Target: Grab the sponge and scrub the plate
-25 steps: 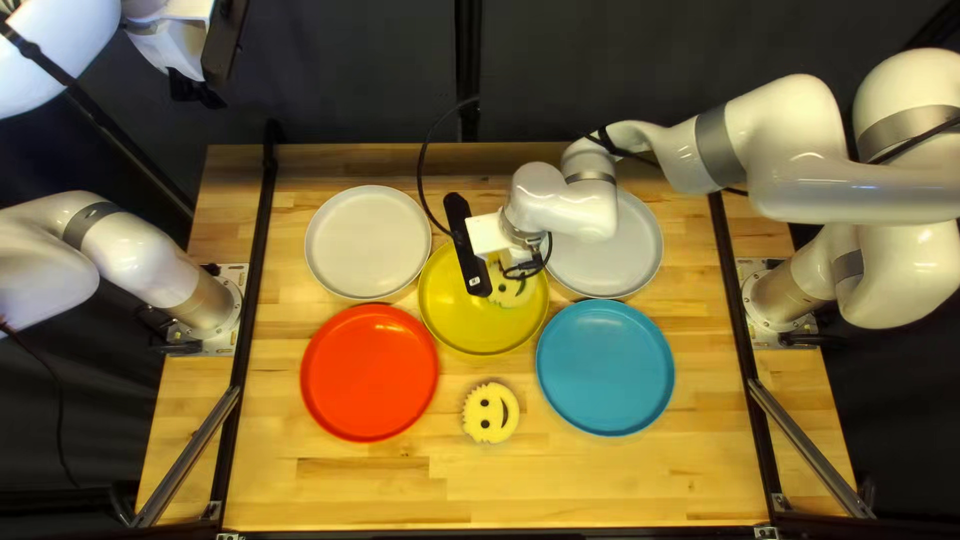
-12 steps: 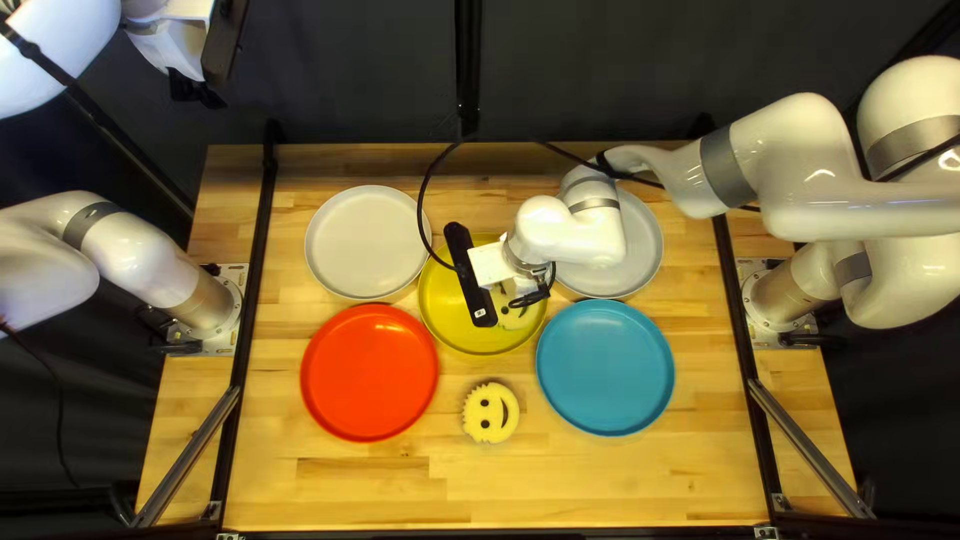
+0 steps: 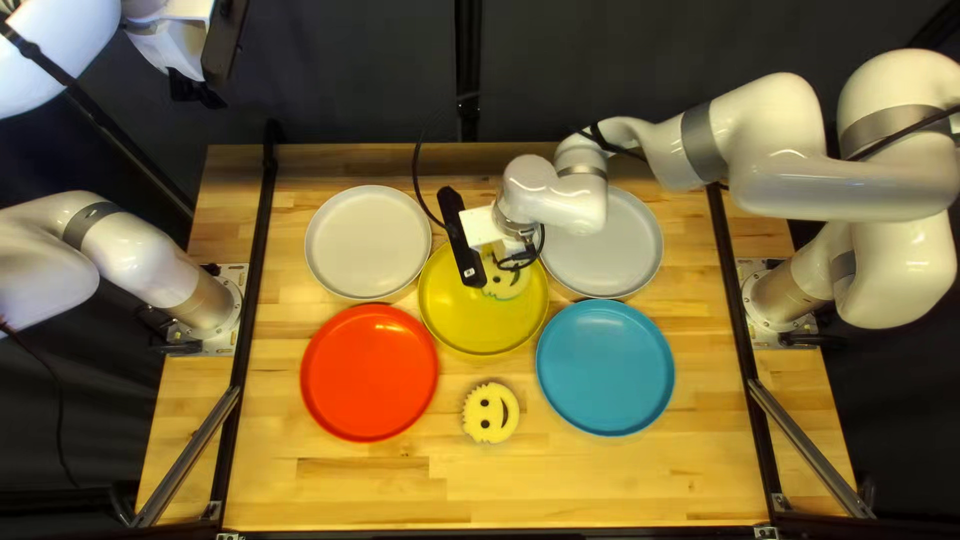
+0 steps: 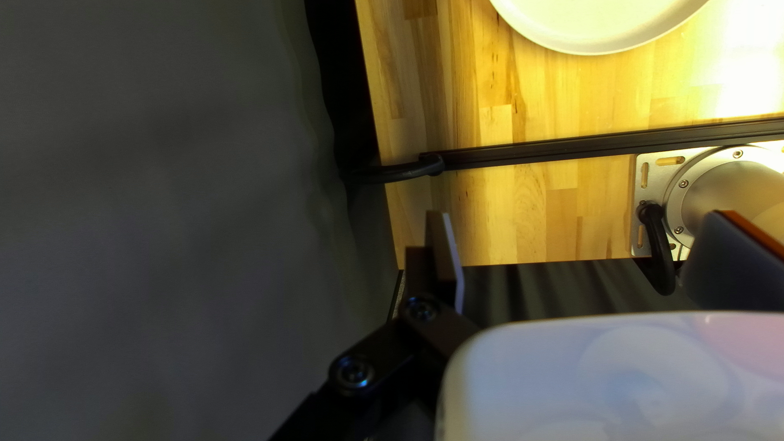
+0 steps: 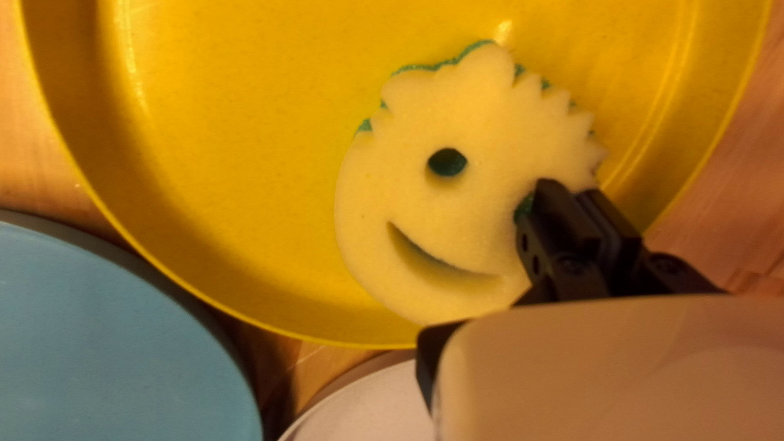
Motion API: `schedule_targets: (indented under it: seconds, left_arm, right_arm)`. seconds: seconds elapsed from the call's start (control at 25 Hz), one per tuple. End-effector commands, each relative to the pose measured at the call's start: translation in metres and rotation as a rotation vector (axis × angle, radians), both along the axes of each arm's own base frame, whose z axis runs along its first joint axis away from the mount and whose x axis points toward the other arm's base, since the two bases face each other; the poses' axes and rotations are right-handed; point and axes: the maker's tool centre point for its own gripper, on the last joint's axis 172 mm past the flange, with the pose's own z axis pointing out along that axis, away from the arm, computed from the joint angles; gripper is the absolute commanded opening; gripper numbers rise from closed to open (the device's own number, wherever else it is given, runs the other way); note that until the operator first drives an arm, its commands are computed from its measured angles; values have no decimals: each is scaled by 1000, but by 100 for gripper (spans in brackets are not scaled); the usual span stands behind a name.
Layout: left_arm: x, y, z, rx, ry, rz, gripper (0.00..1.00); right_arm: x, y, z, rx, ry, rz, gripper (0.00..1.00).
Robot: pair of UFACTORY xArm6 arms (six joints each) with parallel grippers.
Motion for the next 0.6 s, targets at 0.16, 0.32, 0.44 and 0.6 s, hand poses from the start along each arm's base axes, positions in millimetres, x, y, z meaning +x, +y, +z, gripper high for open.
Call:
schedule_targets:
  seconds: [0.16, 0.32, 0.44, 0.6]
  left_arm:
    - [0, 0, 0, 0, 0, 0, 100]
    - [0, 0, 0, 0, 0, 0, 100]
    - [0, 0, 0, 0, 0, 0, 100]
    - [0, 0, 0, 0, 0, 0, 100]
  right_arm:
    - [3, 29, 2, -6, -4, 20, 0]
    - [5, 54, 10, -21, -7, 35, 0]
    - [11, 79, 18, -39, -9, 51, 0]
    - [21, 93, 12, -42, -1, 64, 0]
